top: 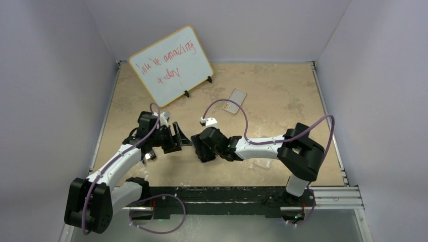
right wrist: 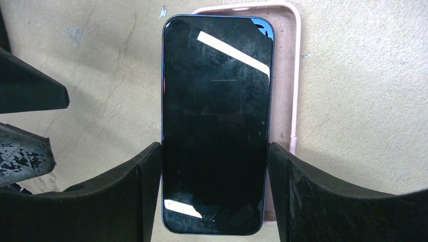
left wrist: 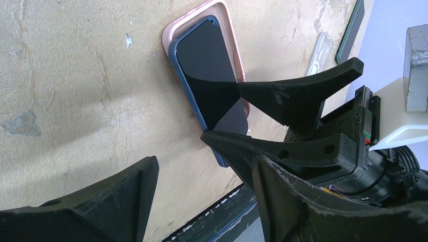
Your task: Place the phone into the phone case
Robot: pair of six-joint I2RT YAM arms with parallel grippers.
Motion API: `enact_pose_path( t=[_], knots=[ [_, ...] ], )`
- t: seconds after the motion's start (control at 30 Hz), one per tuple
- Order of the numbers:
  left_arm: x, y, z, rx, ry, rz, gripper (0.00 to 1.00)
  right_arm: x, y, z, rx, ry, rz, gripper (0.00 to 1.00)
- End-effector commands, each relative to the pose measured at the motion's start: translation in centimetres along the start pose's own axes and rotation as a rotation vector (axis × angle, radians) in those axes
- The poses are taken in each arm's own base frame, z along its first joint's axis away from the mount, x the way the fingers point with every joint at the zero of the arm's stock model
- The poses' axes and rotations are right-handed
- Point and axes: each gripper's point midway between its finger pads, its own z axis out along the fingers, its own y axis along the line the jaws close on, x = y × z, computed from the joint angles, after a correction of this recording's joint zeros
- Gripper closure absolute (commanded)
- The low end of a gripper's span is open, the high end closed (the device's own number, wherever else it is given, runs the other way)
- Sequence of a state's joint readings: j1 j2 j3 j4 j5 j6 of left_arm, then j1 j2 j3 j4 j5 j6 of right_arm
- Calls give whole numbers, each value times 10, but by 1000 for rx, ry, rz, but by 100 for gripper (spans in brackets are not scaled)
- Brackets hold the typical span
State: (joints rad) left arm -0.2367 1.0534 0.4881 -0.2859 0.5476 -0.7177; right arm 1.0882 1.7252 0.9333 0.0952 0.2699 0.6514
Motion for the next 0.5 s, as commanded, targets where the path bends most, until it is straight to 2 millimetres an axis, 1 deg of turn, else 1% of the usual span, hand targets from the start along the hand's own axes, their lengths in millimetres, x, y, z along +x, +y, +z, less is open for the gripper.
enact_pose_path(
  t=[0.0,0.1,0.2,0.33,0.37,0.47],
  knots=[
    [-7,-8,-2,38,-26,31,31,-23,17,0,-51,-81,12,67],
    [-6,-7,-1,34,-23,29,31,-22,14,0,-38,-81,3,64],
    [-4,-5,0,34,-13,30,31,-25,10,0,-18,-95,-3,66],
    [-3,-5,1,39,-3,33,32,-22,4,4,20,-85,-11,67],
    [-3,-5,1,38,-1,34,32,-20,2,4,27,-80,-13,65],
    [-2,-4,2,36,2,30,32,-20,1,3,27,-86,-8,55]
  ],
)
